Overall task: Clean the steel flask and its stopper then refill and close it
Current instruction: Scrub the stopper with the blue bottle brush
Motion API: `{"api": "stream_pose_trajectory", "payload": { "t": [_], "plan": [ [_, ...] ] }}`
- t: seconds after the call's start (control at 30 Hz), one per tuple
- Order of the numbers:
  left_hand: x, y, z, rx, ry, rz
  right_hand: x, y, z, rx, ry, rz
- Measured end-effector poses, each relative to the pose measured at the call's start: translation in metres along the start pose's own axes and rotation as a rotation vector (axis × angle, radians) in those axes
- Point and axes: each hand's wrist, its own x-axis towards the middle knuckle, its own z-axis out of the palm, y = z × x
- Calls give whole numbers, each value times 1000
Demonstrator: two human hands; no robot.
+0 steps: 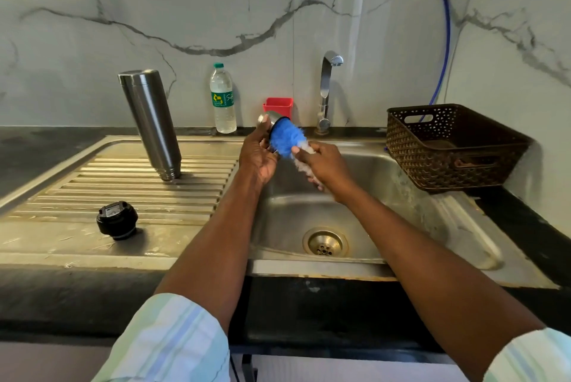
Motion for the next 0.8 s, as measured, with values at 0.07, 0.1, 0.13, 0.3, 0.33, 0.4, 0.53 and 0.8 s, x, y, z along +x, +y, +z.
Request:
{"api": "stream_pose_trajectory", "payload": {
  "t": [0.07,0.1,0.13,0.3,0.33,0.4,0.53,0.8],
  "plan": [
    [1,0,2,-38,2,29,3,4,0,248,-48,107],
    [1,1,4,-52,1,30,4,7,0,138,-2,18],
    [2,1,5,-61,-3,25,6,13,1,-97,73,-133],
    [0,1,13,69,-10,49,2,22,6,-841,211,-407],
    [2,1,11,70,3,53,2,23,8,-794,204,-389],
    [2,0,10,67,-5,62,3,19,9,-390,163,-283],
    [4,0,11,53,-45,58,-4,9,16,400,-47,119],
    [14,-7,5,200,84,69,1,26,9,-750,234,-360]
  ]
}}
